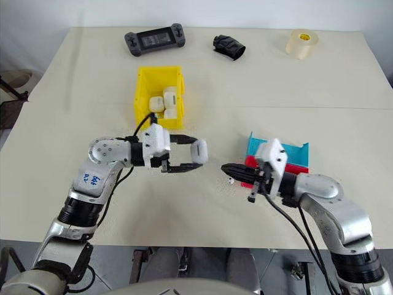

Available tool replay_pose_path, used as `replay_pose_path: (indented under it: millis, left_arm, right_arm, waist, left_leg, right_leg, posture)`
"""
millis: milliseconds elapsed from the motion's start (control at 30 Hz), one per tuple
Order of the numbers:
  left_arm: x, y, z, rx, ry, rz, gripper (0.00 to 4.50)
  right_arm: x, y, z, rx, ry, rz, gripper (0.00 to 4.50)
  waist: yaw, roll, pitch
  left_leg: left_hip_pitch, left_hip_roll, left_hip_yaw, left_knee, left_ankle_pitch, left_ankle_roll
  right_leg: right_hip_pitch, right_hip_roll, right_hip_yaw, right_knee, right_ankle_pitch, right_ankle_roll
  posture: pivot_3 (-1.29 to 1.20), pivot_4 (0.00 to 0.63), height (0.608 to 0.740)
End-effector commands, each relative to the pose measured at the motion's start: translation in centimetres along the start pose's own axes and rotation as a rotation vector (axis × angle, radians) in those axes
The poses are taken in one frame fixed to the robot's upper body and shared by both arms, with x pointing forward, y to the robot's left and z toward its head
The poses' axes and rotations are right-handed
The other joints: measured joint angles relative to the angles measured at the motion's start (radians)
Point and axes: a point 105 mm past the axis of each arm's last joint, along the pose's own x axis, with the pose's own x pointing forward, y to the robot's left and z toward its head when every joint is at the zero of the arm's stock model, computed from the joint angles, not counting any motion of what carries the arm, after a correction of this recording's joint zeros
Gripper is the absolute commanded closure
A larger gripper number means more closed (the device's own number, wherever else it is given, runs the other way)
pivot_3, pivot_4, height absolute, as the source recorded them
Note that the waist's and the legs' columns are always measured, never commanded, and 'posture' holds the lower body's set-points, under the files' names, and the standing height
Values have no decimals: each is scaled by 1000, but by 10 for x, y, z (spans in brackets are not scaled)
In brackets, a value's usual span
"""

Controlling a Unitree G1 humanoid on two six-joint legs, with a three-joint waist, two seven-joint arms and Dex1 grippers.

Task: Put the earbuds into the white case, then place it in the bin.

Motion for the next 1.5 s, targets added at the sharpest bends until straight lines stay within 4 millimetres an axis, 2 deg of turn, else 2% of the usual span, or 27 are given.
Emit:
replay_pose_path:
  millis: [33,100,167,333,367,433,567,733,800,833,900,1067,1167,1300,1367,1500]
  left_arm:
    - [-16,37,12,-39,-87,314,1707]
    - [-28,64,3,-75,-50,548,1707]
    - [-36,80,0,-80,-40,688,1707]
    - [-37,103,7,-63,-70,789,1707]
    - [-36,108,7,-52,-64,804,1707]
    - [-32,119,10,-44,-62,832,1707]
    - [-21,127,18,5,-72,802,1707]
    - [-16,136,10,-41,-34,787,1707]
    - [-11,134,2,-82,-6,762,991]
    - [-10,134,1,-73,4,765,789]
    - [-9,134,3,-67,-11,765,89]
    - [-10,115,26,-13,-145,665,34]
    - [-22,90,34,48,-172,549,34]
    - [-52,48,20,70,-88,377,34]
    - [-65,37,15,79,-69,341,34]
    - [-116,16,-5,56,20,279,34]
  right_arm:
    - [-10,10,15,-82,-89,-17,3250]
    - [-15,6,19,-105,-139,-85,2508]
    - [-20,3,18,-108,-158,-130,1847]
    - [-28,-2,10,-131,-145,-213,164]
    - [-28,-2,10,-125,-152,-220,27]
    - [-27,-1,10,-127,-159,-225,27]
    - [-24,0,12,-135,-171,-229,27]
    - [-21,-1,15,-142,-185,-235,27]
    - [-20,-1,17,-146,-192,-236,0]
    - [-19,-1,18,-147,-195,-236,0]
    - [-19,-2,19,-148,-199,-237,0]
    - [-19,-2,17,-141,-194,-230,0]
    - [-21,-5,16,-141,-189,-226,0]
    - [-24,-12,15,-157,-167,-210,0]
    - [-26,-14,14,-161,-155,-197,0]
    - [-37,-23,10,-196,-87,-168,0]
  waist:
    - [0,0,0]
    - [0,-1,1]
    - [0,-1,1]
    - [2,-2,1]
    - [3,-2,1]
    - [3,-2,1]
    - [1,-2,1]
    - [-1,-2,1]
    - [-1,-2,1]
    - [-1,-2,1]
    - [-1,-3,1]
    - [-1,-3,2]
    - [-6,-3,2]
    - [-16,-3,1]
    - [-17,-3,1]
    - [-10,-3,2]
  left_leg:
    - [0,0,0,0,0,0]
    - [1,-1,0,1,0,0]
    - [2,-1,1,1,0,0]
    - [2,-3,1,1,1,-1]
    - [2,-3,1,1,1,-1]
    - [2,-3,1,2,1,-1]
    - [2,-4,2,1,1,-2]
    - [2,-4,2,1,1,-2]
    - [2,-4,2,1,1,-2]
    - [2,-4,2,1,1,-2]
    - [1,-4,3,1,1,-2]
    - [1,-4,2,1,1,-2]
    - [1,-4,2,1,1,-2]
    - [2,-1,3,-1,1,-3]
    - [3,1,3,-1,1,-3]
    - [4,1,3,0,1,-2]
  right_leg:
    - [0,0,0,0,0,0]
    - [0,0,0,1,0,0]
    - [0,0,1,3,0,0]
    - [-1,0,1,4,0,0]
    - [0,0,1,4,0,0]
    - [0,0,1,4,0,0]
    - [-1,1,1,4,0,0]
    - [-1,1,1,4,0,0]
    - [-2,1,1,5,0,0]
    - [-2,1,1,5,0,0]
    - [-2,1,1,5,0,0]
    - [-2,1,1,5,0,0]
    - [-2,1,2,5,0,0]
    - [-4,2,3,6,0,-1]
    - [-3,1,3,6,0,-1]
    - [-1,0,3,4,-1,-1]
  posture:
    - [0,150,740]
    - [0,150,740]
    - [0,150,740]
    - [0,150,740]
    - [0,150,740]
    - [0,150,740]
    - [0,150,740]
    - [0,150,740]
    - [0,150,740]
    - [0,150,740]
    - [0,150,740]
    - [0,150,740]
    - [0,150,740]
    - [0,150,740]
    - [0,150,740]
    - [0,150,740]
